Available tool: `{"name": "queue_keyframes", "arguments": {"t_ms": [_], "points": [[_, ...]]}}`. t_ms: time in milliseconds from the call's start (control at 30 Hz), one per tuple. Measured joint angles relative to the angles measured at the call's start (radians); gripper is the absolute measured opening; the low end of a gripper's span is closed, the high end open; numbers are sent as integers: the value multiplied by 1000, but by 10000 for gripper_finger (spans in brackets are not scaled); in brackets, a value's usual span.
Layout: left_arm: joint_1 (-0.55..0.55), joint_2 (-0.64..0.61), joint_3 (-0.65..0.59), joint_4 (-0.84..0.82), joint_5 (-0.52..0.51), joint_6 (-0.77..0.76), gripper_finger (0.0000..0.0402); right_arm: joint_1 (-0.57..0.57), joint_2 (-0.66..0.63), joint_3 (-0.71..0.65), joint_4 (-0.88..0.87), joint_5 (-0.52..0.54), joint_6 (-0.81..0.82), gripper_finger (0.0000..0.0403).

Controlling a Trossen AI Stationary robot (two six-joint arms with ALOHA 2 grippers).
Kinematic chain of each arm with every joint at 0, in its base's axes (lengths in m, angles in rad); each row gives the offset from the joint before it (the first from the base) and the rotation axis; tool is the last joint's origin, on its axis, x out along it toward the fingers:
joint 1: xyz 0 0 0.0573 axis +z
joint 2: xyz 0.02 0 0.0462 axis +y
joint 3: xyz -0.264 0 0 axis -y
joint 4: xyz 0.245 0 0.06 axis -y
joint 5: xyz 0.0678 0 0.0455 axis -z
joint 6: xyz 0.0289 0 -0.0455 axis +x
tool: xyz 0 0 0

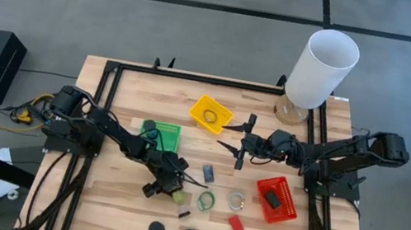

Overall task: Pick & Place Office items
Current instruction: Put the top green hourglass into the green basket

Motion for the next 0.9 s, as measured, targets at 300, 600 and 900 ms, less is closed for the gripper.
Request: {"name": "queue_keyframes", "arguments": {"t_ms": [300,600,900], "points": [[0,-2,0,4,0,-1,146,0,0,0,0,0,0,224],[1,-7,0,2,-70,-83,125,0,0,0,-20,0,0,224],[-5,-151,0,-9,-79,-203,196,0,0,0,-23,0,0,224]]}}
